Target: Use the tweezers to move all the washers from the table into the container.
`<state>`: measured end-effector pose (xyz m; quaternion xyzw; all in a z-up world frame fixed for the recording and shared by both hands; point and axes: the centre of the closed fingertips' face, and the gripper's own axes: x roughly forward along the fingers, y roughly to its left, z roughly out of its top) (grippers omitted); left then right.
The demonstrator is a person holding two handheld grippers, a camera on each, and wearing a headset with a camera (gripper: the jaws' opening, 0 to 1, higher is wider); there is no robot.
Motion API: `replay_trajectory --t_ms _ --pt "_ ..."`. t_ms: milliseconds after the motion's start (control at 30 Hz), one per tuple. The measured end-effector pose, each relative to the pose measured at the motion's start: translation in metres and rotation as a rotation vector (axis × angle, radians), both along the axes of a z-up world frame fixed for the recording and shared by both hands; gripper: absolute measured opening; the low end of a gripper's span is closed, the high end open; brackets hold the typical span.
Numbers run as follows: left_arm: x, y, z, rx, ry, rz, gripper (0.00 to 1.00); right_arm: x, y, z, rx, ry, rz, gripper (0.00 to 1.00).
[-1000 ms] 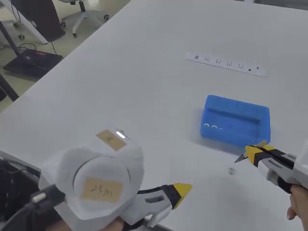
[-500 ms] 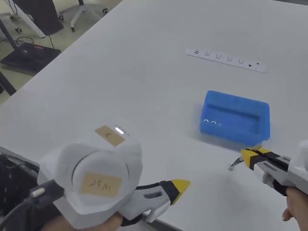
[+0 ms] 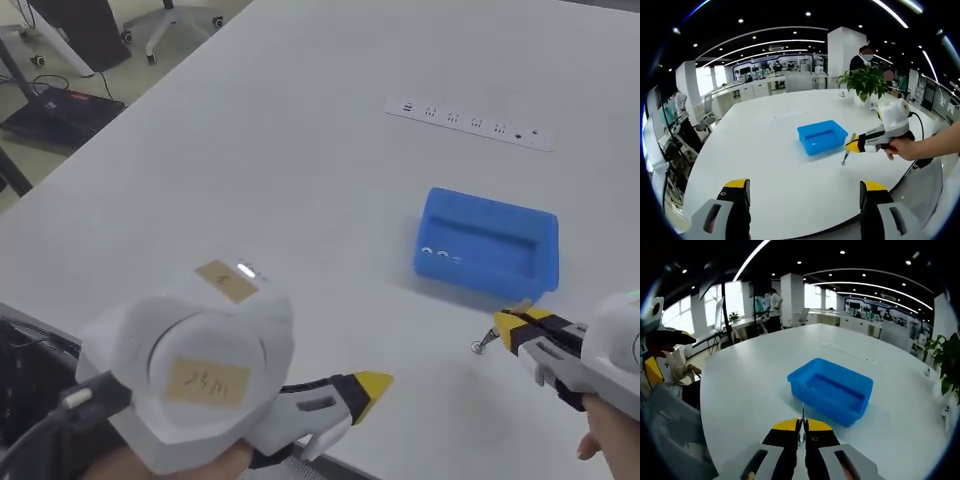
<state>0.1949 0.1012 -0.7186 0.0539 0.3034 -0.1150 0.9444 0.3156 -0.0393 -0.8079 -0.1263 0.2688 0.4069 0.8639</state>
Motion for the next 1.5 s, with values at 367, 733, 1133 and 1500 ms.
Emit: replay_trajectory --t_ms 367,733,1133,1500 --pt "-0.003 0.003 0.001 -0.003 -0.006 0.010 0.92 0.009 -0.002 -0.002 -0.002 0.039 -0.034 0.00" --pt "0.000 0.002 0.005 -0.003 -0.018 0.004 0.92 0.020 -0.004 0.023 0.083 0.051 -0.093 0.00" --pt "0.004 0.002 0.010 -0.004 -0.035 -0.002 0.92 0.033 0.001 0.057 0.100 -0.023 -0.075 0.00" --pt "0.003 0.002 0.008 -0.005 -0.024 -0.006 0.92 0.056 0.004 0.072 0.108 -0.072 -0.085 0.00"
